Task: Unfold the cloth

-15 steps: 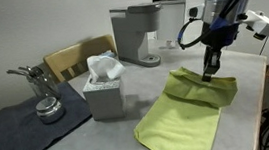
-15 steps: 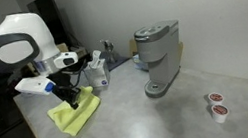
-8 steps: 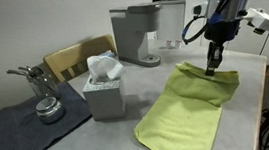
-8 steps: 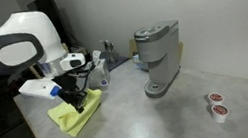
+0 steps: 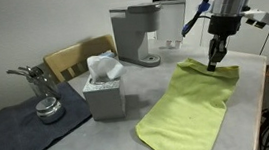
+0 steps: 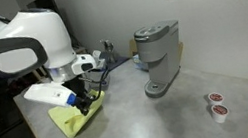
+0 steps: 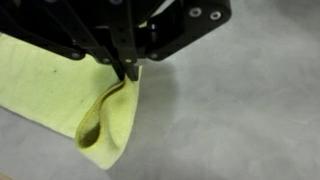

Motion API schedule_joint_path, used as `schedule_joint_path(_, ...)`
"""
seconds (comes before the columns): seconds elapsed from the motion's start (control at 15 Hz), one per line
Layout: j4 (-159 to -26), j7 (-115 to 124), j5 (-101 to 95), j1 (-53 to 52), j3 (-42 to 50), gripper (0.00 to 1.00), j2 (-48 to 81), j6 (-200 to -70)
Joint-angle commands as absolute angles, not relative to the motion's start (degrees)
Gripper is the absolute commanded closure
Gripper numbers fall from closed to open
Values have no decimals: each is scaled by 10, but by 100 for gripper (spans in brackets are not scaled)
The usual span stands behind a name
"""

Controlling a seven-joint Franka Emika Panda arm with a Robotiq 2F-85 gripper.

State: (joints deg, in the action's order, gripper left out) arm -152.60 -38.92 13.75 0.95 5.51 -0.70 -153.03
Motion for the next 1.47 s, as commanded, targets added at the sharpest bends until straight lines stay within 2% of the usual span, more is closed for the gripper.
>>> schedule_joint_path(0.0,-1493,-460,171,26,58,99,20,-1496)
schedule_joint_path(0.33,-1448,-569,180,64,67,99,59,-1458)
schedule_joint_path(0.4,-1437,-594,183,76,70,93,67,-1444)
schedule_joint_path(0.47,-1426,-603,178,89,74,75,78,-1435)
schedule_joint_path(0.53,-1415,-623,173,102,79,68,86,-1420)
schedule_joint_path(0.67,-1391,-652,159,127,88,61,103,-1395)
schedule_joint_path(1.13,-1347,-707,90,162,106,12,92,-1305)
schedule_joint_path(1.27,-1346,-698,58,156,107,1,75,-1286)
schedule_joint_path(1.4,-1351,-673,20,147,109,0,58,-1281)
